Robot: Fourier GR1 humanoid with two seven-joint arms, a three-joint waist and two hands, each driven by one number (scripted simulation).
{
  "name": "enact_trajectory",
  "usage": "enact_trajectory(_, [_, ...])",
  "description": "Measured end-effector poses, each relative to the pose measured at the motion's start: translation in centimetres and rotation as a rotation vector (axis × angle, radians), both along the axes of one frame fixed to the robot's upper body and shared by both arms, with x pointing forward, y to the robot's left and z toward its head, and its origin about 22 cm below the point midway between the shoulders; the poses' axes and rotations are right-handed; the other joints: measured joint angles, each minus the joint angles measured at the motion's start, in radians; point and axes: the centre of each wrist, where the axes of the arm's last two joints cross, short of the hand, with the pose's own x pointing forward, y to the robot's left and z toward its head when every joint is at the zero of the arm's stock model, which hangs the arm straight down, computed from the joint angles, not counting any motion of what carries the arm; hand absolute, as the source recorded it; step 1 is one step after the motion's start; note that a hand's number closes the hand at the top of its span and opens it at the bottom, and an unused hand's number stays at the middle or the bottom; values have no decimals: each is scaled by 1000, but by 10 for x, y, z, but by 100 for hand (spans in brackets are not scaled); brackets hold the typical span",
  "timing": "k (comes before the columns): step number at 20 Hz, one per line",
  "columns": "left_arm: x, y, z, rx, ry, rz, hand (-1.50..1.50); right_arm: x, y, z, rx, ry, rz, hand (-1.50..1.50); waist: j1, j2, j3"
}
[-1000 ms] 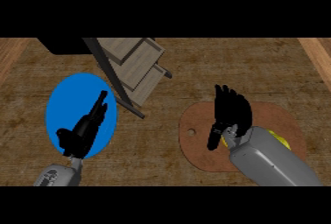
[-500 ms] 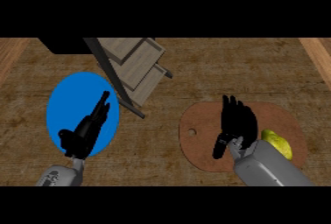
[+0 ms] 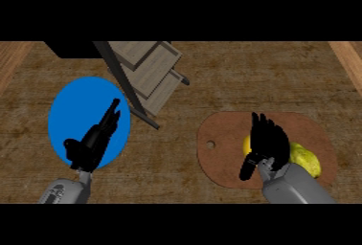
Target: Pick the lemon from the cutting board and place it in the tiered basket
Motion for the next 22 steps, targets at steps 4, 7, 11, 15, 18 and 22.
enact_trajectory(4, [-4, -4, -2, -7, 2, -4, 0, 3, -2, -10, -1, 12, -14, -150, 4, 1, 0])
enact_trajectory(7, [-3, 0, 1, -9, -7, -1, 0, 2, 0, -15, 18, 0, -8, 150, 5, 0, -1])
enact_trajectory(11, [8, -2, 3, -11, -8, -4, 0, 4, 4, -11, 27, -75, 18, 150, 3, 0, -2])
enact_trajectory(15, [2, -1, -1, -10, -6, -4, 0, 7, 4, -13, 18, -108, 19, 150, 5, 0, -1])
enact_trajectory(18, [-1, -3, 3, -5, -7, -4, 0, 7, 10, -12, 16, -135, 24, 150, 6, 1, 0])
enact_trajectory(22, [1, 1, 3, -1, -6, -8, 0, 3, 10, -10, 0, -167, 16, 150, 5, 1, 0])
